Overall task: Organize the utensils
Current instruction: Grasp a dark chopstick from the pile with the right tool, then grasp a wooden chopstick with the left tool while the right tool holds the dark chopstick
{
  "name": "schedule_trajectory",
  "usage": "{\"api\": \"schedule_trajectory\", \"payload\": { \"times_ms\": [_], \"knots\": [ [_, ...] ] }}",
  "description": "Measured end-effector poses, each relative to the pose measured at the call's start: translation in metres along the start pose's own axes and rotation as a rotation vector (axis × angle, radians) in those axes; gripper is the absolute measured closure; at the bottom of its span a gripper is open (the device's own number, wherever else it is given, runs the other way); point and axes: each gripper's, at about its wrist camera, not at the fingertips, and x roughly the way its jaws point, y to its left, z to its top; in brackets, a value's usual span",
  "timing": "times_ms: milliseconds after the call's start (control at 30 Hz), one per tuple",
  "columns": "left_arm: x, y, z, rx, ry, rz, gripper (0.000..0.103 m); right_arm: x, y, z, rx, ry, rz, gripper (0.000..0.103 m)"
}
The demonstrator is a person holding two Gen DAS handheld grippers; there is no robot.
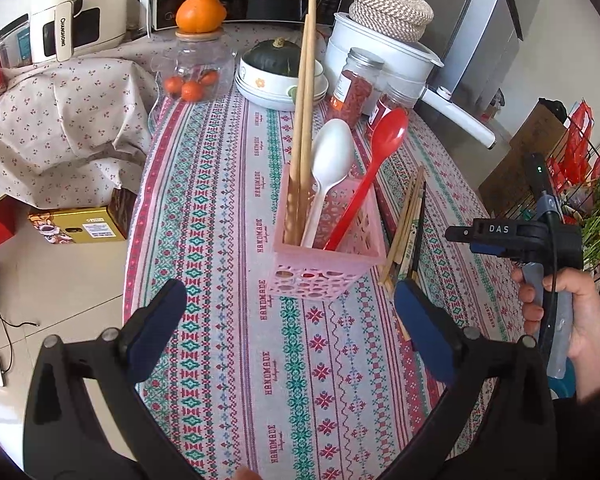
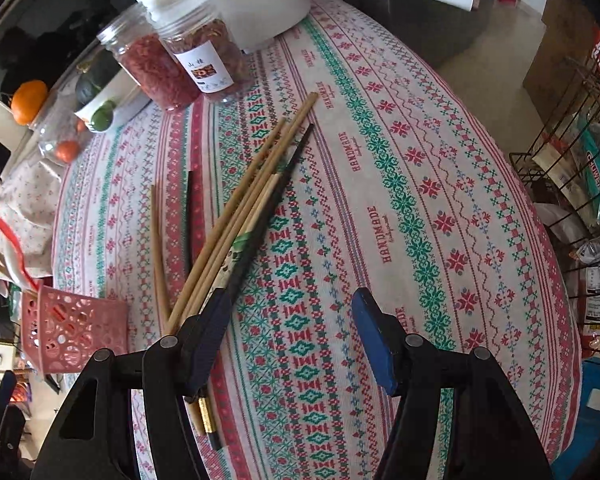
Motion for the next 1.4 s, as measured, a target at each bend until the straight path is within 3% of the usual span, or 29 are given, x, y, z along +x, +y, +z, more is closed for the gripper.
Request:
{"api": "schedule_trajectory", "payload": {
  "times_ms": [400,600,700,733,867,1100,1233,1400],
  "knots": [
    [0.000,-0.005,0.005,0.036,-0.006,-0.002,0.000,0.044,0.015,0.026,-0.009,0.012,-0.098,0.037],
    [-0.007,-0.017,0.005,0.081,-0.014,-0.029,0.000,0.053,0.031,0.030,-0.097,0.008,-0.215,0.040],
    [-0.013,-0.031,0.003,0.128,-0.023,-0.053,0.000,0.051,0.036,0.031,-0.123,0.021,-0.200,0.073],
    [-0.016,-0.037,0.003,0.145,-0.029,-0.064,0.000,0.049,0.034,0.030,-0.131,0.028,-0.194,0.091],
    [-0.021,-0.063,-0.002,0.229,-0.040,-0.093,0.000,0.042,0.012,0.030,-0.088,0.062,-0.141,0.097],
    [-0.002,-0.115,0.006,0.335,0.032,-0.116,0.000,0.014,-0.048,0.027,-0.041,0.038,-0.072,0.097],
    [0.018,-0.157,0.019,0.403,0.111,-0.121,0.000,-0.005,-0.068,0.022,-0.028,0.014,-0.056,0.097],
    [0.078,-0.195,0.051,0.403,0.234,-0.017,0.000,-0.012,-0.096,0.019,0.001,0.028,-0.036,0.097]
  ]
}}
